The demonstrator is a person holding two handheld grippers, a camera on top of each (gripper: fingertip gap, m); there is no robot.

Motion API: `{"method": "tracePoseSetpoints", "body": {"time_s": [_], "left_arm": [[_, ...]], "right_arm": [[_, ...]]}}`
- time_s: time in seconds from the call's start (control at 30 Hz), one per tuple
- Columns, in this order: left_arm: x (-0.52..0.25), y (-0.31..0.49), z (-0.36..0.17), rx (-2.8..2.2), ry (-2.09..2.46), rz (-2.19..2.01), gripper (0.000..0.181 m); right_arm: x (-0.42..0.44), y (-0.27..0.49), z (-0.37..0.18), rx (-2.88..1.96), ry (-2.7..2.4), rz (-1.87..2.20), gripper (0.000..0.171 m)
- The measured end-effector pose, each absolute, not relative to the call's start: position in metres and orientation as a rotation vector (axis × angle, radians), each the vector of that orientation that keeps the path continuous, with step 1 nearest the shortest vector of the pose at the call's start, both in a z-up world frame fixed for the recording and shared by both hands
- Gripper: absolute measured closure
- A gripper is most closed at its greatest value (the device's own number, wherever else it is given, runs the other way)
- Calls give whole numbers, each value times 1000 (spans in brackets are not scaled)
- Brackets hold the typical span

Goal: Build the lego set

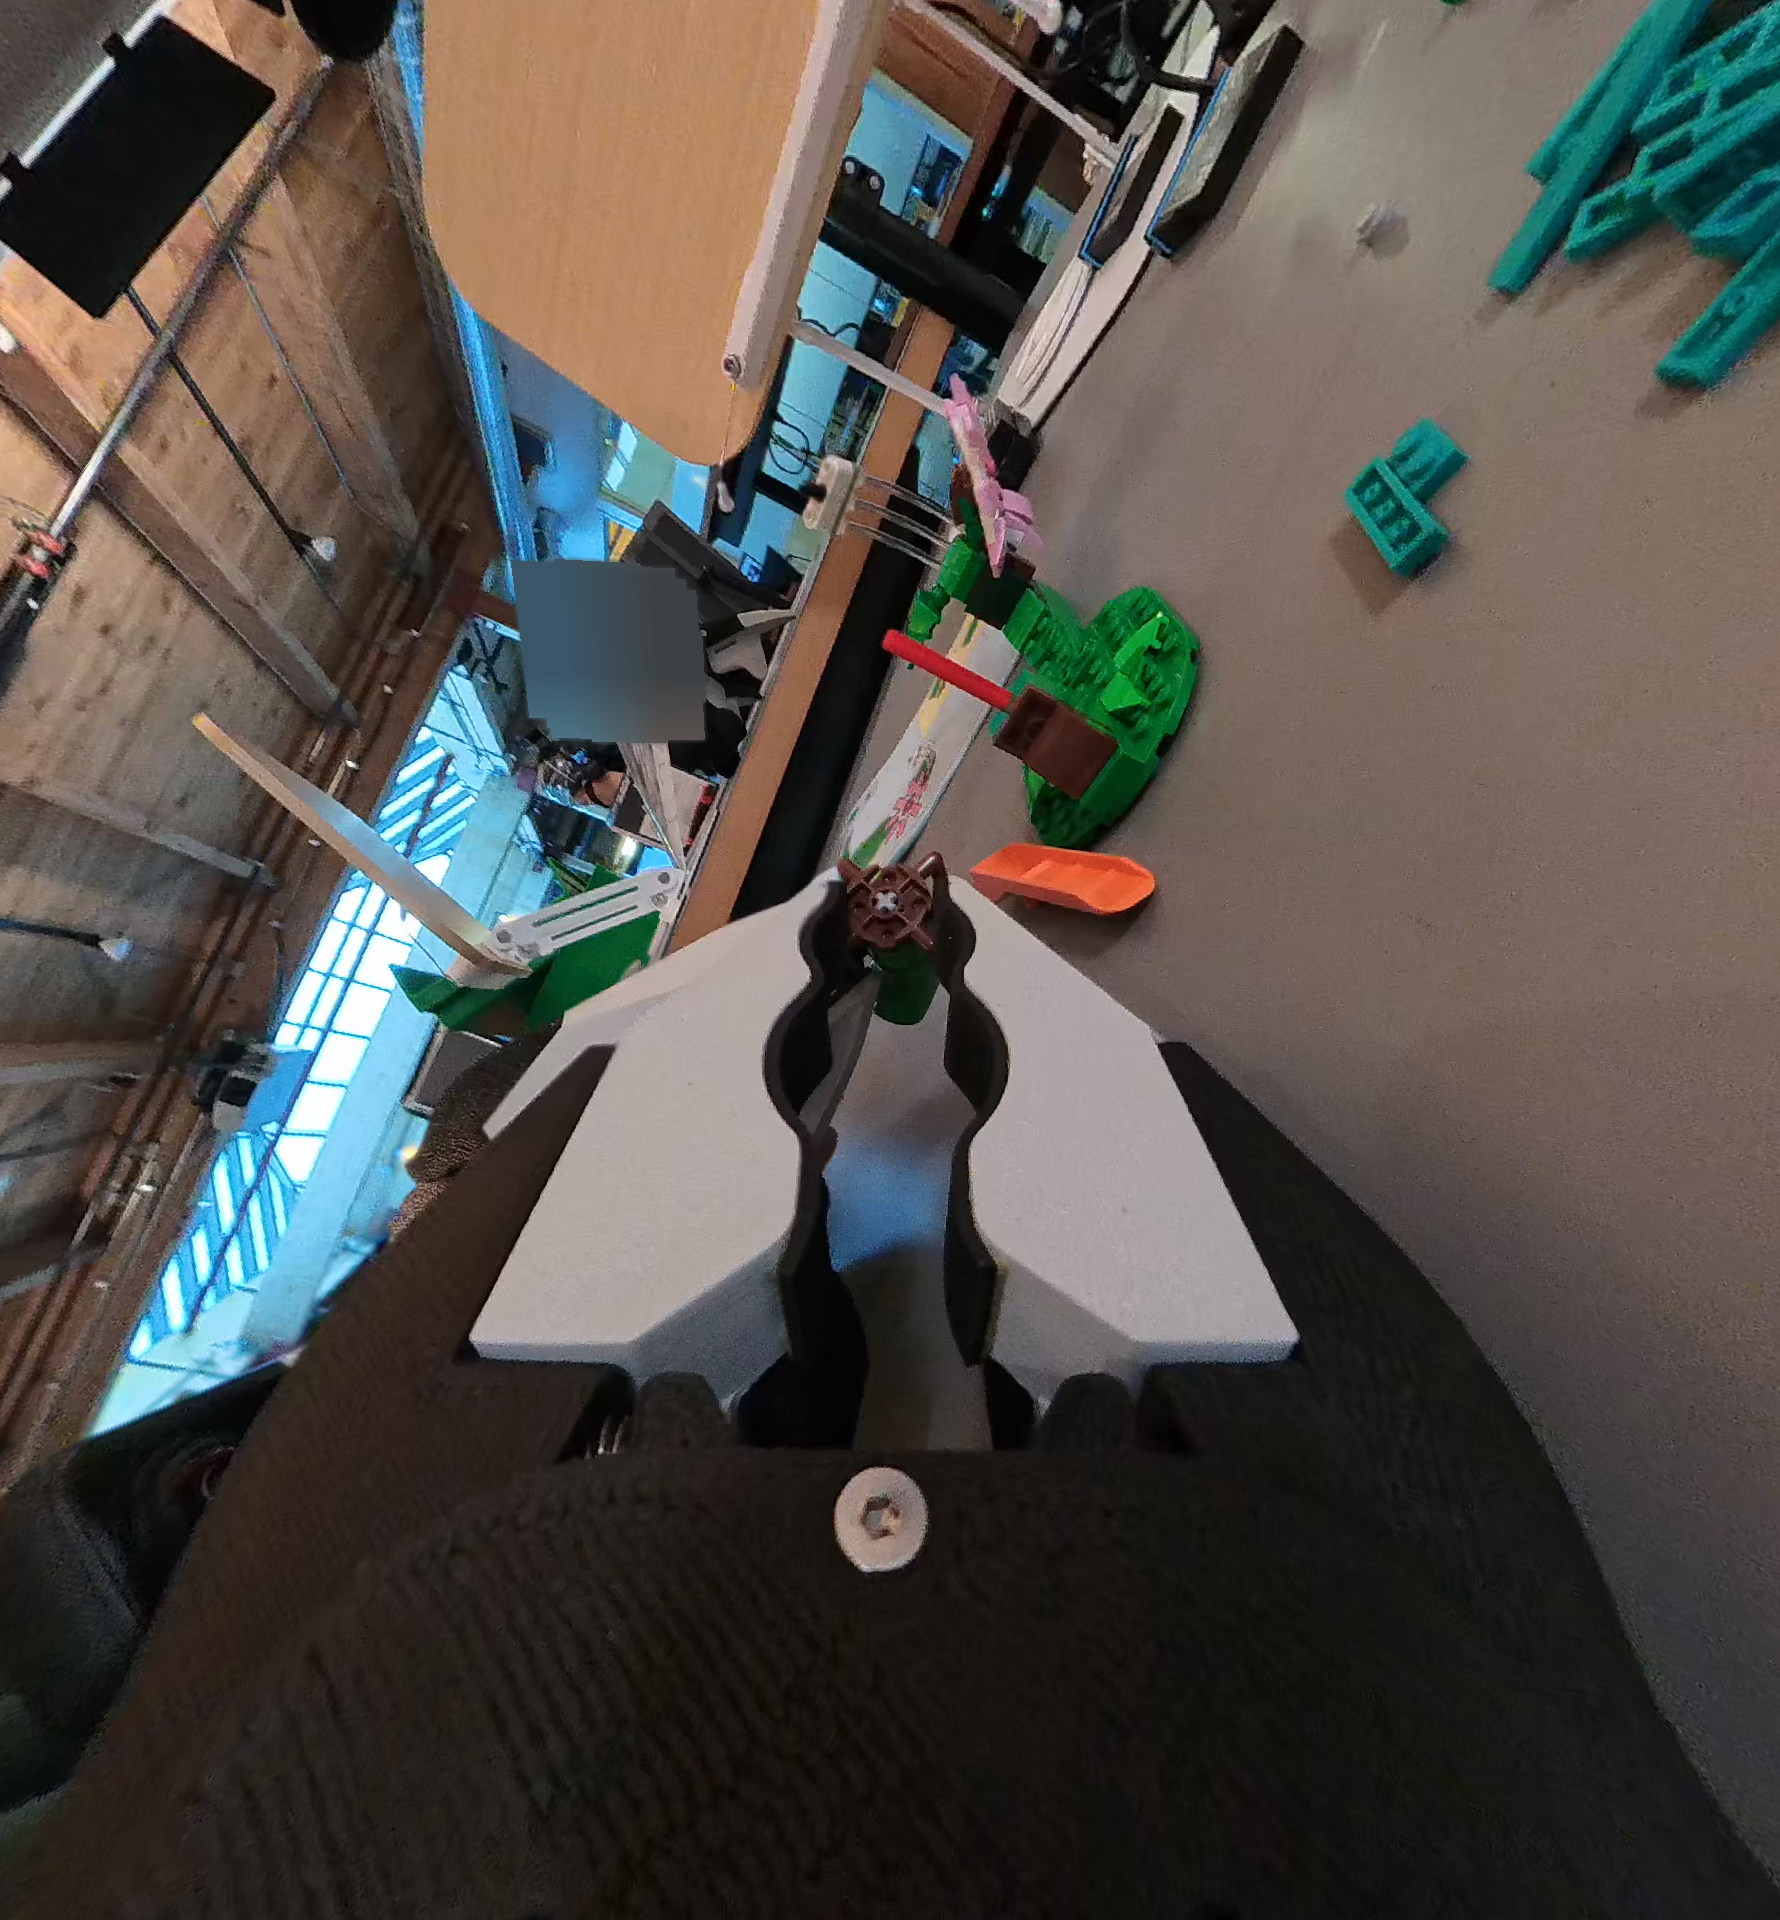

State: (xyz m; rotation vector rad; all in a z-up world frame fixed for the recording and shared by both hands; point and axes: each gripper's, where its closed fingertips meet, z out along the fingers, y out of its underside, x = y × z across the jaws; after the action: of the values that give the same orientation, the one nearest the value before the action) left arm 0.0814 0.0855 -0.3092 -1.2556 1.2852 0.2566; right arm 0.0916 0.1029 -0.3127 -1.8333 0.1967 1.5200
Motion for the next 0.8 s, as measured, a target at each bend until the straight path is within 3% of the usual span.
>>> {"method": "tracePoseSetpoints", "body": {"time_s": [0.43, 0.8], "left_arm": [[93, 79, -294, -1268, 1155, 94, 171], [89, 85, -288, -1229, 1126, 198, 171]], "right_arm": [[95, 106, -295, -1674, 241, 1457, 156], [109, 105, -287, -1595, 259, 1513, 156]]}}
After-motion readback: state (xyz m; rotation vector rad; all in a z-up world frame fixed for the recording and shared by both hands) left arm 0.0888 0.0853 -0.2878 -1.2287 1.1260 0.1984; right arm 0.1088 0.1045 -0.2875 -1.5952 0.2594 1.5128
